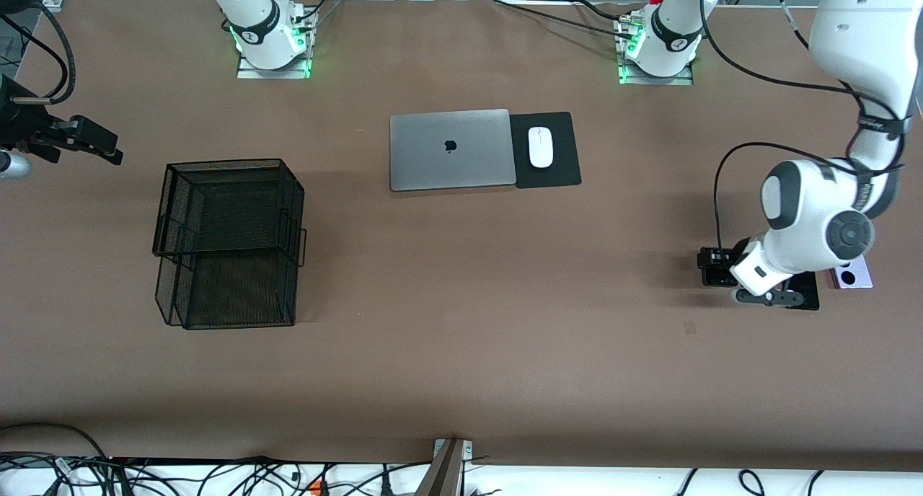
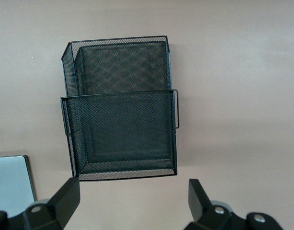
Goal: Place phones with both arms
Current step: 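Lower the left gripper and grasp the black flip phone, then carry the flip phone to mid-table and release it with the left gripper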
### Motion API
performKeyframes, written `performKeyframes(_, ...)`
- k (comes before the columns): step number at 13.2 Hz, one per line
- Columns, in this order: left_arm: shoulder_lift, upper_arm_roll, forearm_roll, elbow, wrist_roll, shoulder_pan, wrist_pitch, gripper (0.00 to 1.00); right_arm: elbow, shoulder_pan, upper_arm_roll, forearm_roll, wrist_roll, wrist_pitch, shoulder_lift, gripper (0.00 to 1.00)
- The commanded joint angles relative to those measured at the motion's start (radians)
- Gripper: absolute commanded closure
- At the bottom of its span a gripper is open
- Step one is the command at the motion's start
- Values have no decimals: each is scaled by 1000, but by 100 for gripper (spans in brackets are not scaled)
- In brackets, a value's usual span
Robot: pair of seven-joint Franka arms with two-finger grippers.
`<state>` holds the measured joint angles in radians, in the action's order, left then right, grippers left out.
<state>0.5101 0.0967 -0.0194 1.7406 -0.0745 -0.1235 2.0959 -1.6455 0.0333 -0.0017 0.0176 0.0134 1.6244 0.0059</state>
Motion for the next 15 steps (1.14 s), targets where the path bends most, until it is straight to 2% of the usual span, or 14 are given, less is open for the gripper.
performKeyframes(1, 16, 30, 93, -134, -10, 42, -134, 77, 4, 11, 6, -2, 5, -15, -12, 0)
performKeyframes(4, 59, 46, 156, -180, 27, 181, -132, 78, 4, 11, 6, -2, 7, -17, -12, 0)
performKeyframes(6, 119, 46, 157, -258, 201, 298, -129, 77, 4, 11, 6, -2, 7, -15, -12, 0)
performKeyframes(8, 209, 46, 160, -334, 336, 424, -90, 71, 6, 11, 5, -2, 7, -17, -12, 0)
performKeyframes(11, 304, 46, 156, -362, 563, 566, 131, 73, 6, 11, 8, -2, 5, -15, -12, 0)
performKeyframes(15, 387, 44, 151, -357, 594, 647, 308, 72, 6, 11, 9, -5, 17, -14, -4, 0)
